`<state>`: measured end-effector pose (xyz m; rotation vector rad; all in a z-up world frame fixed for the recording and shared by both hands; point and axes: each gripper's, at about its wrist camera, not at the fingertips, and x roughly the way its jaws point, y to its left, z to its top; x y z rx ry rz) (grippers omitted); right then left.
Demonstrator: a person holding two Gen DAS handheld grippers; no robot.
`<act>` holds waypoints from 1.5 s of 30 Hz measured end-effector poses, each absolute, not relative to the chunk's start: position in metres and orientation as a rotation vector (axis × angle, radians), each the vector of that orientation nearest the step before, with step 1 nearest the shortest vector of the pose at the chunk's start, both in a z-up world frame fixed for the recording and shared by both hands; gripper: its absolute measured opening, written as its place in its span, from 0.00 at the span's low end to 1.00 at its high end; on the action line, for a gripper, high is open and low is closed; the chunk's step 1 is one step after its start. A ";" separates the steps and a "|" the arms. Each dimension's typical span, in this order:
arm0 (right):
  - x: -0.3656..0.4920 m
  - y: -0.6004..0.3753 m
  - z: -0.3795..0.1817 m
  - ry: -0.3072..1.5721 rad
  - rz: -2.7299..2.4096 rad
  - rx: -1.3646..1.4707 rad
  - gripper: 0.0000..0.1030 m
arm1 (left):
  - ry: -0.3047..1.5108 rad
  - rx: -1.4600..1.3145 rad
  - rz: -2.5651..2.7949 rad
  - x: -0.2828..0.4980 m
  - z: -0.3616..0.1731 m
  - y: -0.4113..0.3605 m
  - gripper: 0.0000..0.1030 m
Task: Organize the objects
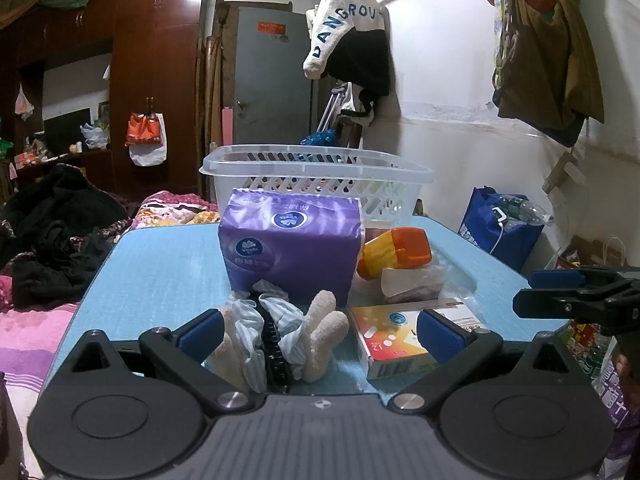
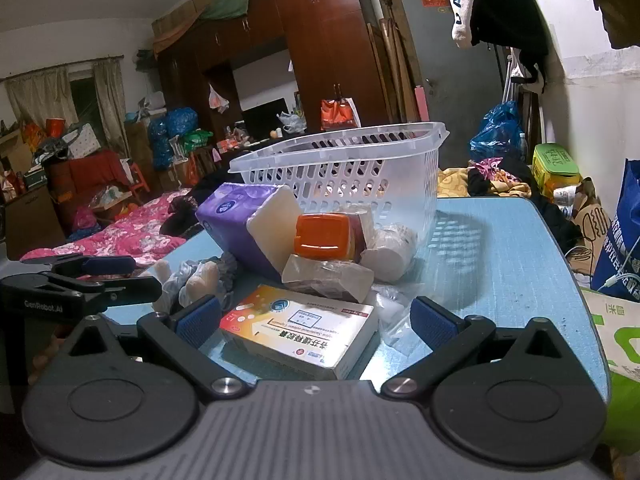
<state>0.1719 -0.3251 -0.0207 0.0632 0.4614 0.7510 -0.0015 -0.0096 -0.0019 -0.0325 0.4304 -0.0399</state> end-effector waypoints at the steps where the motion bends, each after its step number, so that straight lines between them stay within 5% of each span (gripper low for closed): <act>1: 0.172 -0.325 -0.021 0.461 0.751 0.064 1.00 | 0.431 -0.034 -0.041 -0.001 -0.002 -0.010 1.00; 45: 0.172 -0.326 -0.022 0.468 0.759 0.060 1.00 | 0.434 -0.037 -0.040 -0.001 -0.003 -0.009 1.00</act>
